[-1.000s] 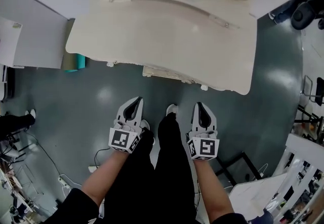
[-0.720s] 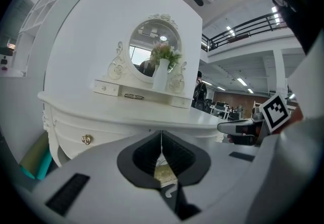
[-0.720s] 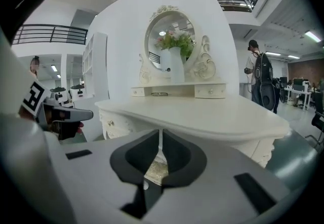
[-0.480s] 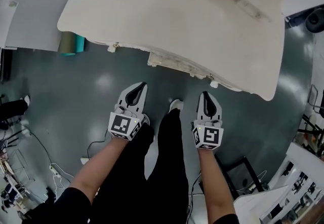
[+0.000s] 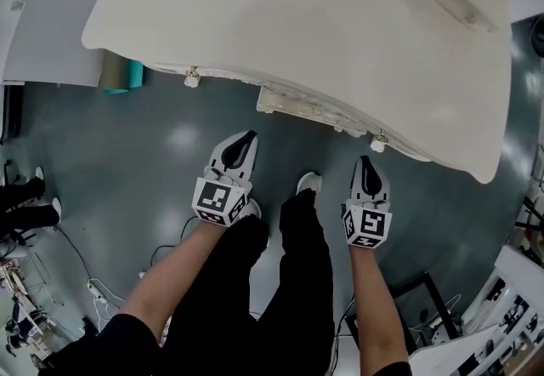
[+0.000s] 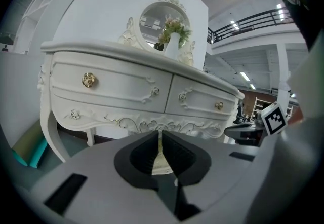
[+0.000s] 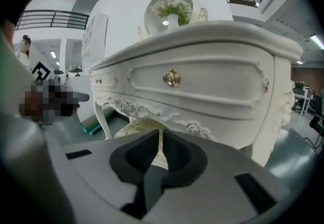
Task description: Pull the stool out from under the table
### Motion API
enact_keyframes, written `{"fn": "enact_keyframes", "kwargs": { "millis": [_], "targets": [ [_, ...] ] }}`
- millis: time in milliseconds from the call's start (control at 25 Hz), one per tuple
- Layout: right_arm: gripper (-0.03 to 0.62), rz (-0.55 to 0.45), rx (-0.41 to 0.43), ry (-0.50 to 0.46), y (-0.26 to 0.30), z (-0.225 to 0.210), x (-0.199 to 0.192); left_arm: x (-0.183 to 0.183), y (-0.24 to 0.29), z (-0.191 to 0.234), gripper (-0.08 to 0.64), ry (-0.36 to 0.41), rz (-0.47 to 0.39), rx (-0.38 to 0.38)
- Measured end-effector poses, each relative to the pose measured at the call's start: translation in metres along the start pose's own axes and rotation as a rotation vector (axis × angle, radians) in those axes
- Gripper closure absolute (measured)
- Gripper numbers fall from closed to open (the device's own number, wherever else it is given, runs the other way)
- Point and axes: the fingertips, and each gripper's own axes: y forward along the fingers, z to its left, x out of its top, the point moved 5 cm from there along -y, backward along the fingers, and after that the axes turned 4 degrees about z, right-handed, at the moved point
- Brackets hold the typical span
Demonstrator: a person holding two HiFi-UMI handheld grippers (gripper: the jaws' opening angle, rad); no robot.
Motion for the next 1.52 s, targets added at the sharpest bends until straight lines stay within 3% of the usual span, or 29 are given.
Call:
{"fn": "enact_keyframes", "kwargs": {
  "millis": [320, 440, 760, 880, 1000, 1120, 1360, 1520],
  "targets": [
    [0.56, 0.061, 0.025, 0.037, 0.053, -0.015, -0.068, -0.059, 0.043, 0.031, 0.463, -0.026, 0.023, -0.056],
    [0.478, 0.092, 0.031, 0.033, 0.072, -0.023, -0.088, -0.076, 0.059, 0.039, 0.438, 0.008, 0.061, -0.062],
    [0.347, 0.19, 0.005, 0.06, 0.118, -0.053, -0.137, -0.132, 0.112, 0.059, 0.353, 0.029, 0.216, -0.064],
    [0.324, 0.197, 0.002, 0.042, 0.128, -0.061, -0.142, -0.137, 0.127, 0.061, 0.338, 0.042, 0.218, -0.08],
    [0.31, 0.188, -0.009, 0.107, 0.137, -0.067, -0.145, -0.142, 0.133, 0.07, 0.319, 0.042, 0.22, -0.051],
    [0.299, 0.178, 0.002, 0.109, 0.143, -0.072, -0.146, -0.145, 0.141, 0.077, 0.295, 0.048, 0.224, -0.031],
    [0.293, 0.147, 0.041, 0.064, 0.143, -0.073, -0.144, -0.148, 0.155, 0.077, 0.267, 0.113, 0.233, -0.112],
    [0.285, 0.119, 0.089, 0.055, 0.145, -0.076, -0.145, -0.148, 0.16, 0.079, 0.255, 0.128, 0.218, -0.121]
  ]
}}
